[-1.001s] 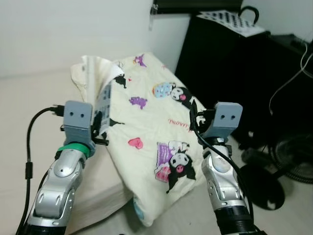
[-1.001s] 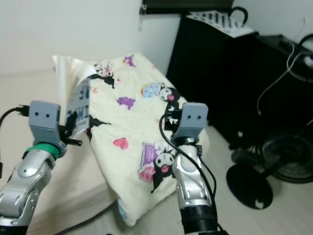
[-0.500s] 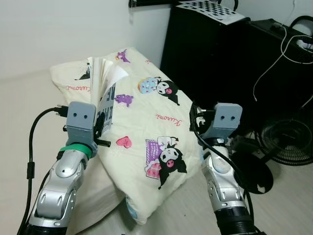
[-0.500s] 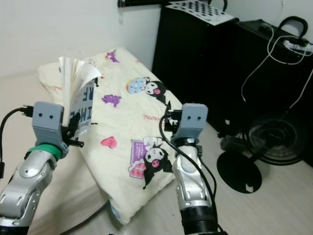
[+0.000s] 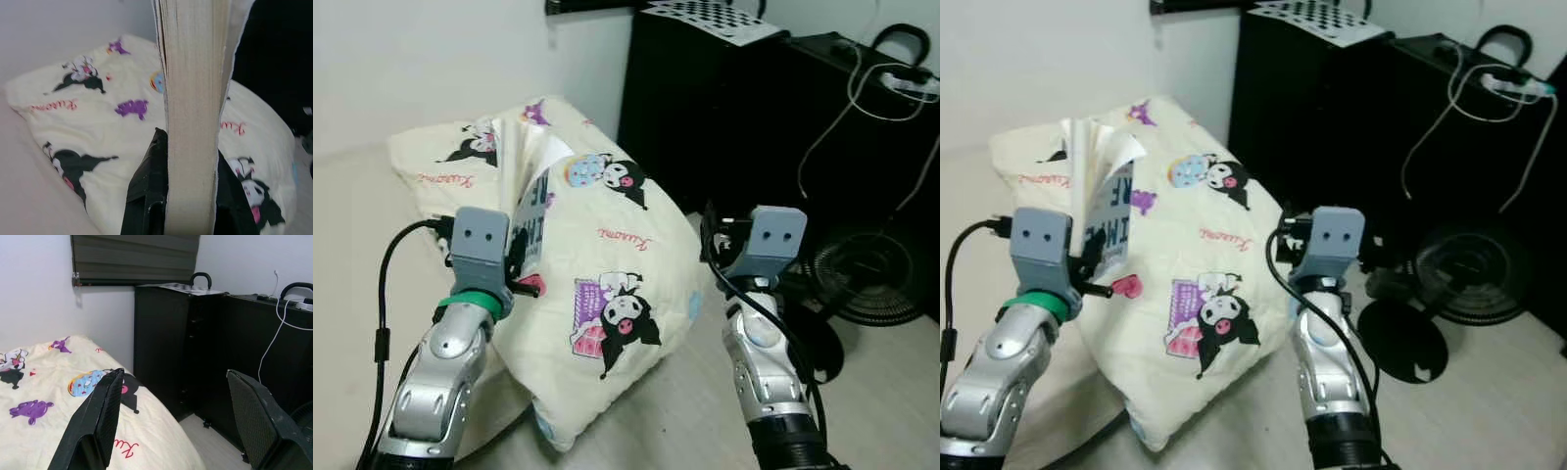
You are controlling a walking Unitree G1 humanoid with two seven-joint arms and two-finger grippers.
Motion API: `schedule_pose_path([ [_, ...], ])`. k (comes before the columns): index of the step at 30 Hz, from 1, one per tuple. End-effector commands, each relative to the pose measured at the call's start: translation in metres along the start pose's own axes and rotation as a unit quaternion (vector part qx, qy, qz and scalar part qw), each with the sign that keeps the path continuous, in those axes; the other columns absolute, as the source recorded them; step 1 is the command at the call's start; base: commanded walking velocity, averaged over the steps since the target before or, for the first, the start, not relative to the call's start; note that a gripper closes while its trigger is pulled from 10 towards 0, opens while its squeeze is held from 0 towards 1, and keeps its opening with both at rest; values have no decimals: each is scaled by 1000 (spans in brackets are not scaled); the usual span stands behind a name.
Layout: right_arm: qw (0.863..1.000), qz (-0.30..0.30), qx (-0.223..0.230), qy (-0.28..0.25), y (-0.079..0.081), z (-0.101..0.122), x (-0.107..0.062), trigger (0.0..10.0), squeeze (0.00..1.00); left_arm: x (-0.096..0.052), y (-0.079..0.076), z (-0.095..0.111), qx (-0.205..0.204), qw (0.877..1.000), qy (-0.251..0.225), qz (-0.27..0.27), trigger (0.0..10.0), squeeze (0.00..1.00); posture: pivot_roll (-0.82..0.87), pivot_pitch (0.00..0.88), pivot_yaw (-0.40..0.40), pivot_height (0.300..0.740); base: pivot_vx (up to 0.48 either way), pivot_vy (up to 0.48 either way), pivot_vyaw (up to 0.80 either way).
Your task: Clean up the room
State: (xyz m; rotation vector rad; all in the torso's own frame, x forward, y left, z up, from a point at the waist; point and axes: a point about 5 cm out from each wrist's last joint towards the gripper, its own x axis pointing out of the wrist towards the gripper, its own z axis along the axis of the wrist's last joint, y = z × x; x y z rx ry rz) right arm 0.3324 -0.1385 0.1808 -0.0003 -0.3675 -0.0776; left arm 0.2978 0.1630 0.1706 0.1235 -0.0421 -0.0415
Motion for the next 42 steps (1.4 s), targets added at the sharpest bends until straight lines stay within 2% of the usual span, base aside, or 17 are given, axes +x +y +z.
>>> schedule_pose_path([
  [1, 1000, 10, -3, 22, 2, -9, -5, 10000, 0, -4, -4, -11, 10, 1000, 18, -17, 10000, 0, 57, 72, -22, 740, 0, 0, 0],
  [6, 998, 31, -4, 50, 5, -21, -11, 10000, 0, -8, -6, -21, 7, 999, 23, -25, 10000, 0, 55, 70, -26, 740, 0, 0, 0],
  [7, 994, 62, -1, 94, 9, -39, -21, 10000, 0, -10, -6, -31, -4, 999, 32, -20, 10000, 43, 51, 68, -30, 740, 0, 0, 0],
  [8, 994, 62, -1, 94, 9, -39, -21, 10000, 0, -10, -6, -31, -4, 999, 32, -20, 10000, 43, 51, 68, -30, 740, 0, 0, 0],
  [9, 986, 79, 9, 147, 9, -61, -35, 10000, 0, -11, -8, -44, -10, 999, 48, -16, 10000, 67, 52, 68, -32, 740, 0, 0, 0],
  [11, 986, 79, 9, 147, 9, -61, -35, 10000, 0, -11, -8, -44, -10, 999, 48, -16, 10000, 67, 52, 68, -32, 740, 0, 0, 0],
  [12, 973, 85, 19, 212, 5, -88, -54, 10000, 0, -13, -10, -61, -34, 997, 74, -14, 10000, 90, 52, 67, -37, 740, 0, 0, 0],
  [13, 973, 85, 19, 212, 5, -88, -54, 10000, 0, -13, -10, -61, -34, 997, 74, -14, 10000, 90, 52, 67, -37, 740, 0, 0, 0],
  [14, 957, 65, 18, 284, -6, -116, -79, 10000, 0, -19, -14, -87, -50, 992, 116, -22, 10000, 86, 46, 66, -38, 740, 0, 0, 0],
  [15, 957, 65, 18, 284, -6, -116, -79, 10000, 0, -19, -14, -87, -50, 992, 116, -22, 10000, 86, 46, 66, -38, 740, 0, 0, 0],
  [16, 940, 32, 13, 340, -21, -136, -102, 10000, 0, -27, -19, -111, -50, 986, 157, -42, 10000, 82, 37, 65, -38, 740, 0, 0, 0],
  [18, 940, 32, 13, 340, -21, -136, -102, 10000, 0, -27, -19, -111, -50, 986, 157, -42, 10000, 82, 37, 65, -38, 740, 0, 0, 0],
  [19, 925, 3, 3, 380, -35, -149, -121, 10000, 0, -35, -23, -130, -39, 979, 190, -64, 10000, 82, 27, 64, -34, 740, 0, 0, 0],
  [21, 925, 3, 3, 380, -35, -149, -121, 10000, 0, -35, -23, -130, -39, 979, 190, -64, 10000, 82, 27, 64, -34, 740, 0, 0, 0],
  [23, 904, -26, -43, 425, -59, -162, -149, 10000, 0, -47, -28, -150, -27, 971, 223, -85, 10000, 82, 8, 63, -23, 740, 0, 0, -306],
  [27, 898, -30, -61, 435, -67, -164, -157, 10000, 0, -50, -29, -153, -33, 970, 226, -84, 10000, 78, 8, 63, -23, 740, 0, 0, -673],
  [42, 905, -10, -71, 419, -62, -165, -146, 10000, 0, -41, -24, -156, -33, 977, 201, -62, 10000, 86, 14, 49, -24, 740, 0, 0, -741],
])
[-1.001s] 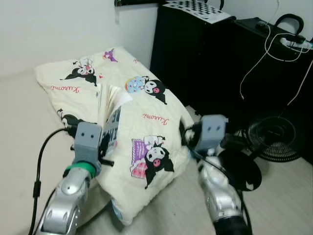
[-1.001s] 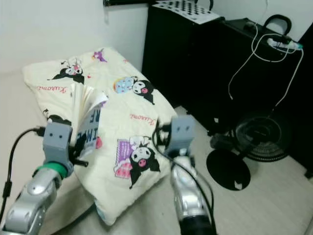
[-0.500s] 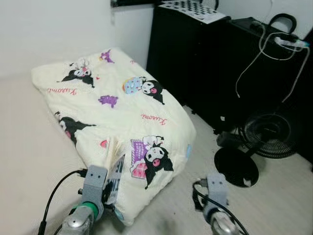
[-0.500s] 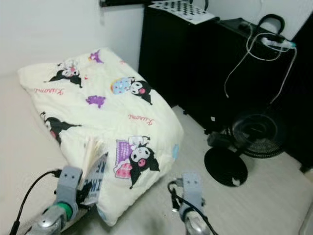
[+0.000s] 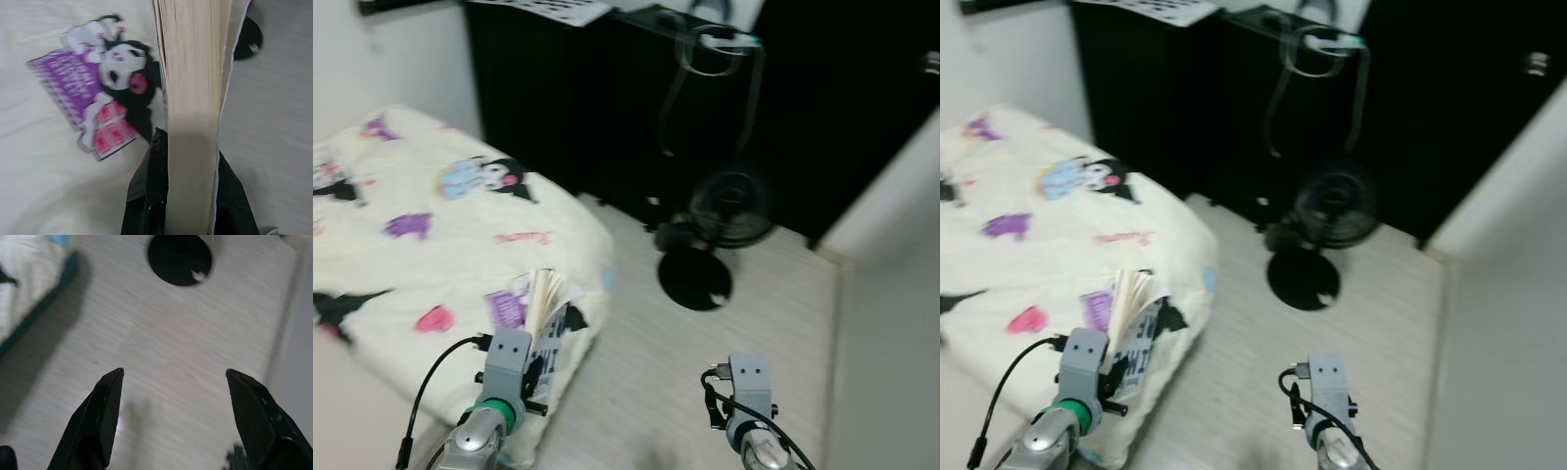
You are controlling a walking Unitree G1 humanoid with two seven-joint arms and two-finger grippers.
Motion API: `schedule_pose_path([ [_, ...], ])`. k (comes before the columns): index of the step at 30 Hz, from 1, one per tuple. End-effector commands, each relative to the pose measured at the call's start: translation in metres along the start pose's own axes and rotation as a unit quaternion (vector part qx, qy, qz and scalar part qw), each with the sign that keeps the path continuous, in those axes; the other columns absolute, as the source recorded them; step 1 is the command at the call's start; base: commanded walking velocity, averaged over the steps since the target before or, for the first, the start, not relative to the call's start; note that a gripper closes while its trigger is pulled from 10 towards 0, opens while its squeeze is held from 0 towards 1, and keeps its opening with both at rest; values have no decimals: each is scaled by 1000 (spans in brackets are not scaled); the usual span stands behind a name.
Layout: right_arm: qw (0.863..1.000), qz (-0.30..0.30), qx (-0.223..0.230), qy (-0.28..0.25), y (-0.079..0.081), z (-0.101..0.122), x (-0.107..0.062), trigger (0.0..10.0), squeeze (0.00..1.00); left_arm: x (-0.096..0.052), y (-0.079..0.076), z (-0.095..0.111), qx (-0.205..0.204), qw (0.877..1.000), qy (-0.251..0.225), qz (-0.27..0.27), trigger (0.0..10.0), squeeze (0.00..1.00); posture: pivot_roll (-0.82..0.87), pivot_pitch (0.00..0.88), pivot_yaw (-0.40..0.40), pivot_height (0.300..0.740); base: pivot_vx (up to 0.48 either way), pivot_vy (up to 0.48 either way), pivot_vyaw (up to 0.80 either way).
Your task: Clean up the room
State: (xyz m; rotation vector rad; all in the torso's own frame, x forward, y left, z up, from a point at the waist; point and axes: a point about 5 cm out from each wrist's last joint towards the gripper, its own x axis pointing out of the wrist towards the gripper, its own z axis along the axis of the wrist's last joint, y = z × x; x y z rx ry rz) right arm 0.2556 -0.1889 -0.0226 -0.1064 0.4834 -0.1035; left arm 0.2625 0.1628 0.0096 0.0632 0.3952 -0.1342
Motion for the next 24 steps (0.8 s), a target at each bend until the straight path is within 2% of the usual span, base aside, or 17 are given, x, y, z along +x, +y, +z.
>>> schedule_pose_path([
  [1, 1000, -6, 0, 9, -3, -6, -1, 10000, 0, 1, -2, 1, 2, 1000, -14, -3, 10000, 86, 14, 49, -24, 740, 0, 0, -756],
  [14, 1000, -3, -4, 4, -1, -6, -1, 10000, 0, 1, -2, -2, -2, 1000, -19, 3, 10000, 82, 16, 57, -26, 740, 0, 0, -748],
  [16, 1000, -1, -6, 5, -1, -6, -1, 10000, 0, 1, -2, -2, -2, 1000, -18, 4, 10000, 82, 16, 58, -25, 740, -285, 0, -513],
  [24, 1000, 11, -16, -4, 5, -4, -1, 10000, 0, 1, -2, -3, -4, 1000, -20, 6, 10000, 86, 22, 61, -25, 740, -375, 0, 0],
])
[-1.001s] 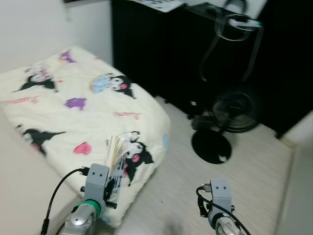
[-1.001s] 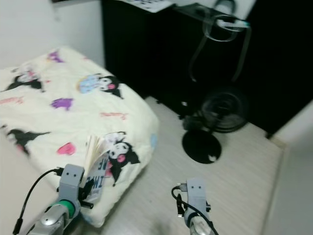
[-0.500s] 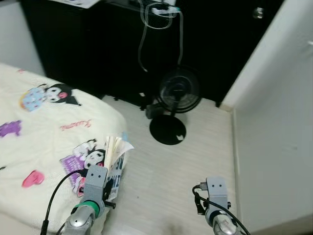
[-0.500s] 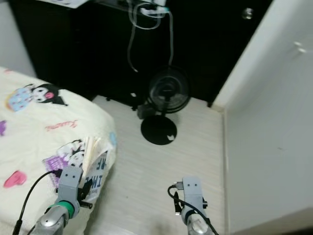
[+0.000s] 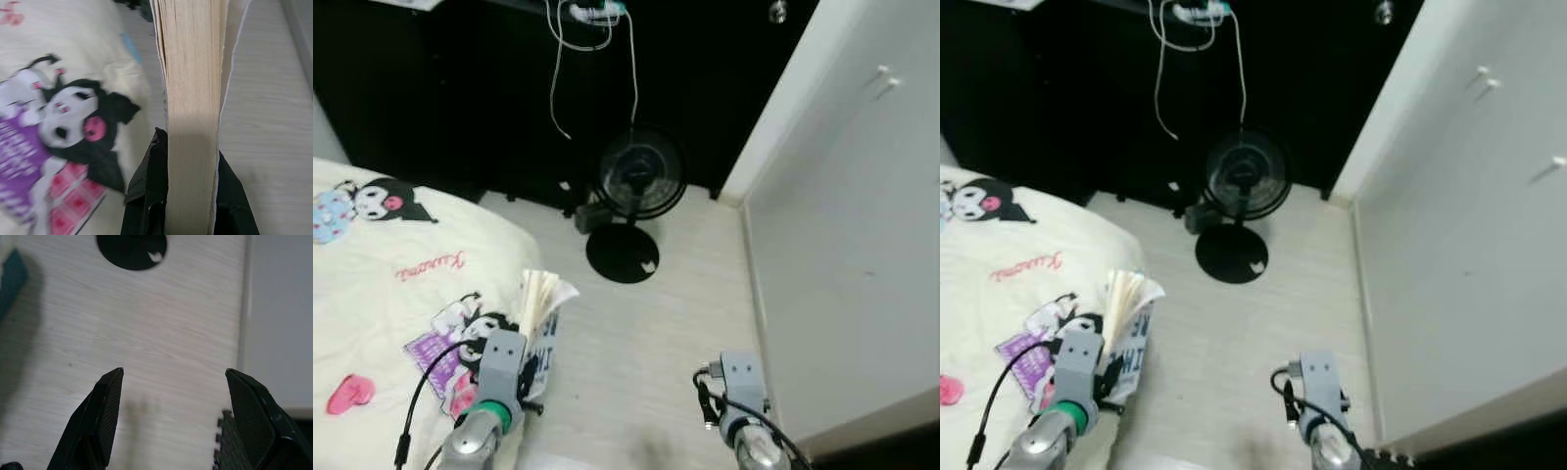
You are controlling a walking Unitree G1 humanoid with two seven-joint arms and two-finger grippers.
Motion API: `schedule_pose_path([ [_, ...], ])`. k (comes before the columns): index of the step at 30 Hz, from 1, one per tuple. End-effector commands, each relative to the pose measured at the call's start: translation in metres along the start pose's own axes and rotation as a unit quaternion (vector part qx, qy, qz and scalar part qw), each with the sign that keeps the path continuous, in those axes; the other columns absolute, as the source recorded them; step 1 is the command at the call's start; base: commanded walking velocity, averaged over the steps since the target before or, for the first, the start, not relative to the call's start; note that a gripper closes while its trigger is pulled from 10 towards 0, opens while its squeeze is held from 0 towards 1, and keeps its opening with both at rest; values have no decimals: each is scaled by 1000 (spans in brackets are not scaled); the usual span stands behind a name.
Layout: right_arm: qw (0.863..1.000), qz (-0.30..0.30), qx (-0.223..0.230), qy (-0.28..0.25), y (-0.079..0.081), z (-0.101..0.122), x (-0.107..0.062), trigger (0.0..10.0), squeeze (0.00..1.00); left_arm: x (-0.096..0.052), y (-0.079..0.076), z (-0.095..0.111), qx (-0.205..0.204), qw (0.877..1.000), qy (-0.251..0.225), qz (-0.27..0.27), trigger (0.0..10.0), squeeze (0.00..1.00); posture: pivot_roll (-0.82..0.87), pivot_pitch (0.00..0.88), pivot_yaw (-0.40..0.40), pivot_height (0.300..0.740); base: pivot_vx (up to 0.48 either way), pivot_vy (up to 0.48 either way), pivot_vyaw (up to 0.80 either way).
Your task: Clean up the room
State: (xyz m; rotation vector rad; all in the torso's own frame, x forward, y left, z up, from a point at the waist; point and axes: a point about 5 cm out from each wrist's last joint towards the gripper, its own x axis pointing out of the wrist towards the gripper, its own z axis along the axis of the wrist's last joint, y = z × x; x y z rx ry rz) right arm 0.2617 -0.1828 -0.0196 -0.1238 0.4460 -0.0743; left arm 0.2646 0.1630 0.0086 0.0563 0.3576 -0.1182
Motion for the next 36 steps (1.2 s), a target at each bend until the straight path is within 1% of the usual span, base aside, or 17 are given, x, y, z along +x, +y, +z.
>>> schedule_pose_path([
  [1, 1000, 0, -5, 16, 0, -10, -4, 10000, 0, -2, -2, -3, 0, 1000, -2, -2, 10000, 86, 22, 61, -25, 740, -368, 0, 0],
  [9, 1000, 25, -4, -9, 10, -3, -3, 10000, 0, -2, -1, -4, 2, 1000, -4, -1, 10000, 82, 25, 64, -22, 740, -344, 0, 0],
  [16, 998, 53, 8, -36, 21, 5, -3, 10000, 0, -3, -1, -4, 3, 1000, -5, -1, 10000, 82, 26, 65, -19, 740, -326, 0, 0],
  [36, 996, 69, 6, -52, 26, 11, -2, 10000, 0, -3, 0, -5, 3, 1000, -4, 1, 10000, 82, 30, 69, -19, 740, -315, 0, 0],
])
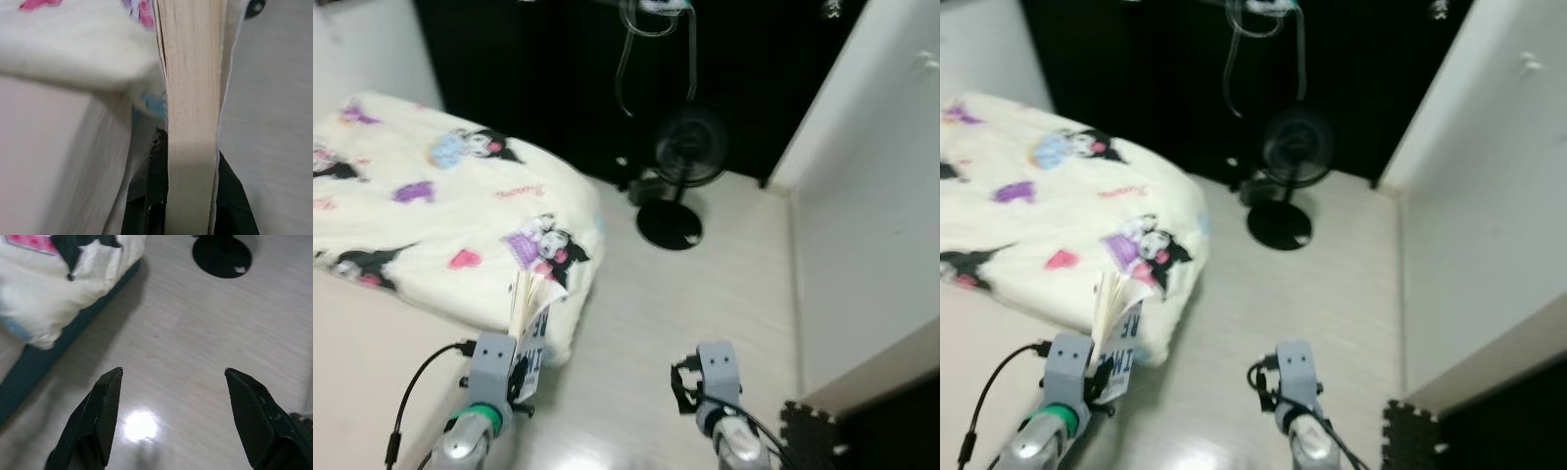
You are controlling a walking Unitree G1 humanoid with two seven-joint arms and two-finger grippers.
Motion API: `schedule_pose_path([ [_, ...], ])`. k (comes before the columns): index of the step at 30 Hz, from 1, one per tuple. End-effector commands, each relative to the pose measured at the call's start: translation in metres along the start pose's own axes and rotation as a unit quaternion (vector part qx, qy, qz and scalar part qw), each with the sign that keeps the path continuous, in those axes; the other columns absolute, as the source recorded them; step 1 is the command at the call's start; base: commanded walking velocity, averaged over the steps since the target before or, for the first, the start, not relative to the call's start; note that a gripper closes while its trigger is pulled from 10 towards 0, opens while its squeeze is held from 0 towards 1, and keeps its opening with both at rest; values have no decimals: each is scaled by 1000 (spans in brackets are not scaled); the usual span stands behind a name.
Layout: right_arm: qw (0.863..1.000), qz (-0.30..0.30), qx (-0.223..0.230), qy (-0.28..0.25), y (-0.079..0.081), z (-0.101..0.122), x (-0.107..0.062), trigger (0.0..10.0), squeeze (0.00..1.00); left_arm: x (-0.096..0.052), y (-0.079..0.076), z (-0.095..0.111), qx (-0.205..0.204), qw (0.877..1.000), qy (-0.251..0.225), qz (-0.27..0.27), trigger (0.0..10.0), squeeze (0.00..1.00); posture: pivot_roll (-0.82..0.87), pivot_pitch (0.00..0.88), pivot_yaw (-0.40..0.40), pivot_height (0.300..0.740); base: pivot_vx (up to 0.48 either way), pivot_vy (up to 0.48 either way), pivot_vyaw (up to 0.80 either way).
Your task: Clean up the room
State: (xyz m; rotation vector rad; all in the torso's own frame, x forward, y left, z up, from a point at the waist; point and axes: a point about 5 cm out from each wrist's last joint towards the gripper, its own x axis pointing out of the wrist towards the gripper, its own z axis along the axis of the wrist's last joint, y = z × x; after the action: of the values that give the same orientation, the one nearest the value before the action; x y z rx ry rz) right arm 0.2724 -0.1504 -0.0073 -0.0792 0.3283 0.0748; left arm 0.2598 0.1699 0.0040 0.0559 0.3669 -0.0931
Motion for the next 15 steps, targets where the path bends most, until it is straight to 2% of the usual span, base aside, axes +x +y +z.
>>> schedule_pose_path([
  [1, 1000, -3, 0, 8, -4, -7, -4, 10000, 0, 0, -6, 1, 6, 1000, -8, -11, 10000, 82, 30, 69, -19, 740, -307, 0, 0],
  [10, 1000, 7, 14, -24, 4, 9, 3, 10000, 0, 1, -5, 1, 7, 1000, -8, -11, 10000, 82, 31, 68, -18, 740, -300, 0, 765],
  [15, 999, 14, 17, -35, 7, 15, 5, 10000, 0, 1, -5, 1, 7, 1000, -8, -10, 10000, 82, 31, 67, -19, 740, 0, 0, 800],
])
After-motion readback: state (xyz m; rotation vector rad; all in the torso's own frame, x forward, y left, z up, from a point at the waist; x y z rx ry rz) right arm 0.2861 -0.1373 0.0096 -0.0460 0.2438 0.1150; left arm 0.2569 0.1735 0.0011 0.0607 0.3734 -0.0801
